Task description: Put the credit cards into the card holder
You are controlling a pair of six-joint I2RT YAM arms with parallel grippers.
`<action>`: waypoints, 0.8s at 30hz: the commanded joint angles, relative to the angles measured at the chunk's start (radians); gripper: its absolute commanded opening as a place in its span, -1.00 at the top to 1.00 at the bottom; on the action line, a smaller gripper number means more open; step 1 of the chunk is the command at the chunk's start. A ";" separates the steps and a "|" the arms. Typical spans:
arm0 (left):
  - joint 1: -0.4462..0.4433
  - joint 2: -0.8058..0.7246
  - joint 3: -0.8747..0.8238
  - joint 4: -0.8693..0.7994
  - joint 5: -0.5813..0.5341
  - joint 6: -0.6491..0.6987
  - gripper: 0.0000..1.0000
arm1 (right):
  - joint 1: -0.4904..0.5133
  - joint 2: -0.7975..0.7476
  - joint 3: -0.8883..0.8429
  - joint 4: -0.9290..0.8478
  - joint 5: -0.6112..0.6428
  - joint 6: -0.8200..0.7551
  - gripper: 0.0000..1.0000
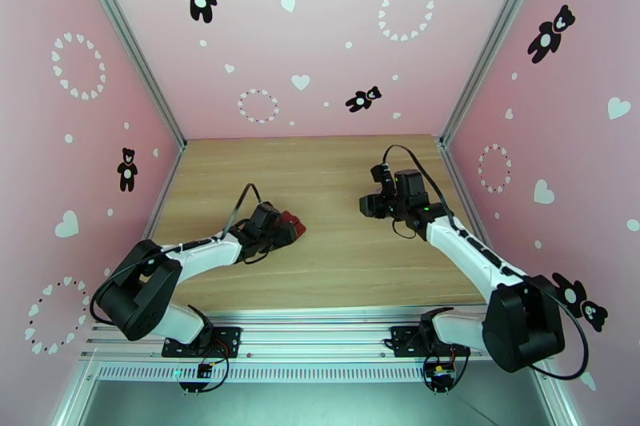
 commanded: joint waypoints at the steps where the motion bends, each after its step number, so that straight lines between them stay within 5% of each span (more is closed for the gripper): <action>1: 0.004 -0.109 -0.021 -0.033 0.021 0.048 -0.56 | 0.042 0.074 0.028 -0.004 -0.028 0.017 0.00; 6: 0.038 -0.193 -0.037 -0.132 -0.041 0.018 -0.57 | 0.103 0.249 0.143 -0.041 -0.045 0.038 0.01; 16: 0.112 -0.142 -0.072 -0.052 0.064 -0.065 -0.32 | 0.253 0.694 0.512 -0.081 -0.124 0.173 0.10; 24: 0.130 -0.032 -0.044 -0.001 0.091 -0.057 -0.22 | 0.273 0.809 0.574 -0.078 -0.155 0.223 0.20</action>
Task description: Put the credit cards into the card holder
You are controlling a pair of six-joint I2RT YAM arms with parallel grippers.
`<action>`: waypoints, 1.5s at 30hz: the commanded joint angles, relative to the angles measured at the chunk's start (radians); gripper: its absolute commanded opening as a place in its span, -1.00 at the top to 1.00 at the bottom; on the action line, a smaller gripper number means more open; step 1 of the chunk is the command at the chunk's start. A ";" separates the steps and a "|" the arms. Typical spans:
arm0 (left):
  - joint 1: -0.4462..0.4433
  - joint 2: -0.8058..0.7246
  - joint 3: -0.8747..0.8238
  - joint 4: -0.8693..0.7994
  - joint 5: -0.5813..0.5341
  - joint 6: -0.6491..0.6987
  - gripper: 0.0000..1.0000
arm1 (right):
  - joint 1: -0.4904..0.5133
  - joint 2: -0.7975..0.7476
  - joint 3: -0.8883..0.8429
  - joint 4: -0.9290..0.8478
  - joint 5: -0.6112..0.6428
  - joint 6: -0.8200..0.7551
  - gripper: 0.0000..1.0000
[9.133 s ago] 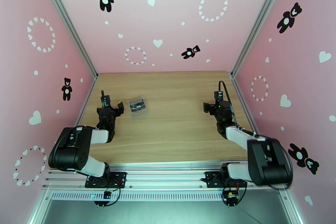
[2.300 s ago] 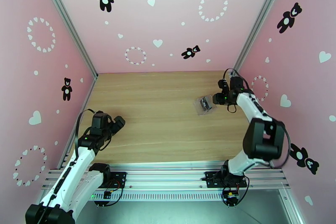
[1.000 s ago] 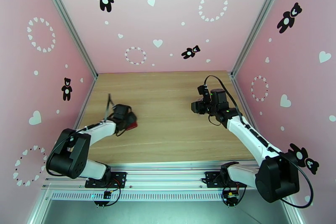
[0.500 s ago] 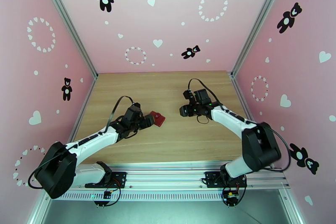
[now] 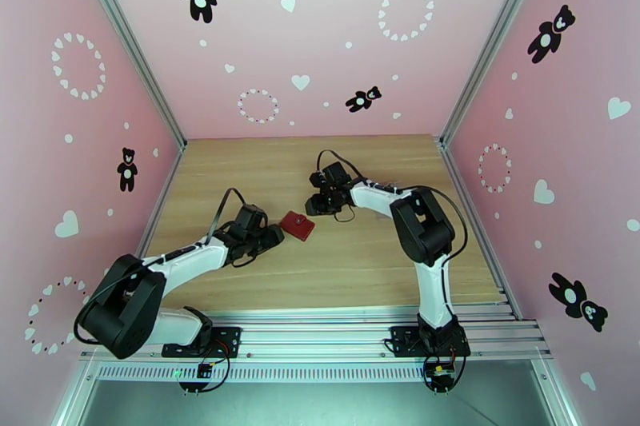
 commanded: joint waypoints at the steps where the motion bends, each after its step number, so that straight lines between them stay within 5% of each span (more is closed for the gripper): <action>1: 0.015 0.036 0.026 0.044 0.026 0.001 -0.20 | 0.011 0.027 0.013 -0.020 -0.035 0.034 0.22; 17: 0.043 0.152 0.033 0.154 0.086 0.026 -0.05 | 0.191 -0.298 -0.424 0.203 -0.018 0.153 0.33; 22: 0.043 0.192 0.038 0.194 0.120 0.047 0.11 | 0.190 -0.348 -0.370 0.102 0.139 0.127 0.22; 34: 0.032 0.221 0.036 0.341 0.271 0.091 0.39 | 0.172 -0.250 -0.142 -0.029 0.204 0.147 0.20; 40: 0.035 0.214 0.030 0.298 0.211 0.081 0.44 | 0.187 -0.152 0.018 -0.152 0.248 0.144 0.21; 45: 0.041 0.245 -0.012 0.419 0.297 0.032 0.56 | 0.191 -0.092 0.102 -0.240 0.288 0.117 0.24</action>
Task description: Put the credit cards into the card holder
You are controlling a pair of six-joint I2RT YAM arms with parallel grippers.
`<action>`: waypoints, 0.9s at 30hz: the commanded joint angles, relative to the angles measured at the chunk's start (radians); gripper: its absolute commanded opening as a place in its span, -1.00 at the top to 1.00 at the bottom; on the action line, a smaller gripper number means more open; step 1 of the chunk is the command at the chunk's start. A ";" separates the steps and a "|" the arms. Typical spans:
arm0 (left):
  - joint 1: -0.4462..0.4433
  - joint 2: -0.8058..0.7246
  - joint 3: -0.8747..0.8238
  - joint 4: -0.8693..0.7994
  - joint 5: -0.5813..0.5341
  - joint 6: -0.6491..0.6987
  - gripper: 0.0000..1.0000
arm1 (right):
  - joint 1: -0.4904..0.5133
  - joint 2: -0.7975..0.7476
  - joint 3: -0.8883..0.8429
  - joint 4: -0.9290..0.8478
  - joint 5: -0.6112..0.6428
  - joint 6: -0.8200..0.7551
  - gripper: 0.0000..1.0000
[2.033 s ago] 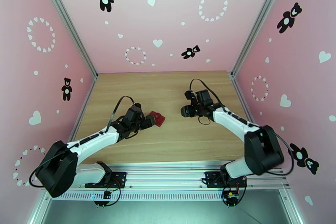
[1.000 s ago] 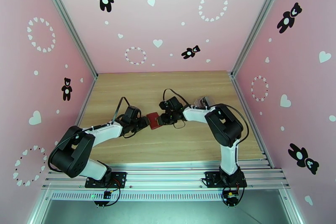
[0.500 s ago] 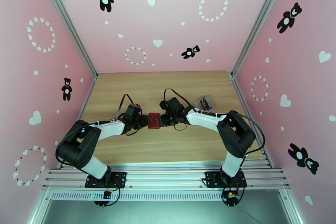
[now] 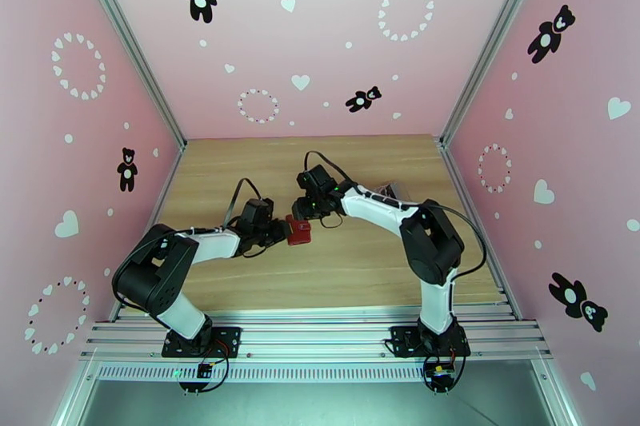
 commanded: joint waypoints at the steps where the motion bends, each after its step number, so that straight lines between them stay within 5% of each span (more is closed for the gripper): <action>1: 0.004 0.030 -0.032 0.074 0.047 -0.034 0.58 | 0.010 0.052 0.067 -0.126 0.057 -0.028 0.24; 27: 0.014 0.064 -0.060 0.082 0.002 -0.040 0.66 | 0.061 0.213 0.181 -0.245 0.115 -0.092 0.29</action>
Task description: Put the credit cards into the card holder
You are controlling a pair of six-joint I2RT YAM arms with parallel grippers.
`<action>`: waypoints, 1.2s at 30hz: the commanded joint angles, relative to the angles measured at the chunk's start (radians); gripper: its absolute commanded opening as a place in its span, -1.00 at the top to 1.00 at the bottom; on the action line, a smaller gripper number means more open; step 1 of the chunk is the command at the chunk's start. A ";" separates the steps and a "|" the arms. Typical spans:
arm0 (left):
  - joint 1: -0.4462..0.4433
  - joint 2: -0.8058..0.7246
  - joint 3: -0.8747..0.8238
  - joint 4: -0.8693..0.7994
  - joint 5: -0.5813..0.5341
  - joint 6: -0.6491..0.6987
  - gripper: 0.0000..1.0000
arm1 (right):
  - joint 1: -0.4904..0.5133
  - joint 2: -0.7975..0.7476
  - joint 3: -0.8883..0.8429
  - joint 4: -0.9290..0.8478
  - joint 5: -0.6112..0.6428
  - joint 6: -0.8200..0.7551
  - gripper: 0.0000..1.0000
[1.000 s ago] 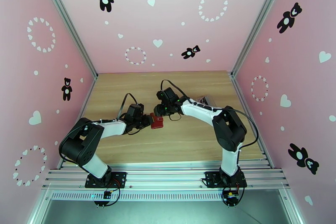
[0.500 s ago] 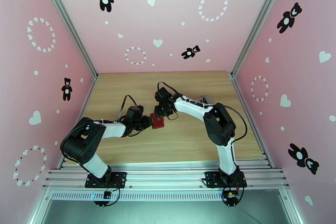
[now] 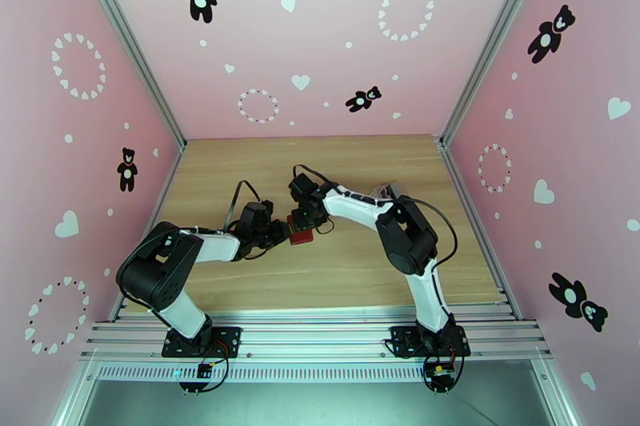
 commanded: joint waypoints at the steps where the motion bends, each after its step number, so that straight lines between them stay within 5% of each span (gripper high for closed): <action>1: 0.006 0.031 -0.024 -0.033 -0.023 0.001 0.66 | 0.006 0.057 0.047 -0.052 0.021 -0.025 0.28; 12: 0.006 0.040 -0.024 -0.043 -0.031 0.004 0.67 | 0.021 0.185 0.115 -0.157 0.203 -0.099 0.29; 16: 0.006 0.040 -0.022 -0.048 -0.034 0.007 0.68 | 0.025 0.187 0.114 -0.147 0.225 -0.102 0.52; 22: 0.005 0.037 -0.022 -0.059 -0.041 0.008 0.68 | -0.021 0.062 0.013 0.035 0.008 -0.031 0.99; 32: 0.006 -0.013 -0.025 -0.116 -0.065 0.018 0.66 | -0.110 -0.178 -0.161 0.209 -0.259 0.040 1.00; 36: 0.006 -0.106 -0.022 -0.225 -0.115 0.037 0.32 | -0.115 -0.291 -0.226 0.202 -0.305 0.024 1.00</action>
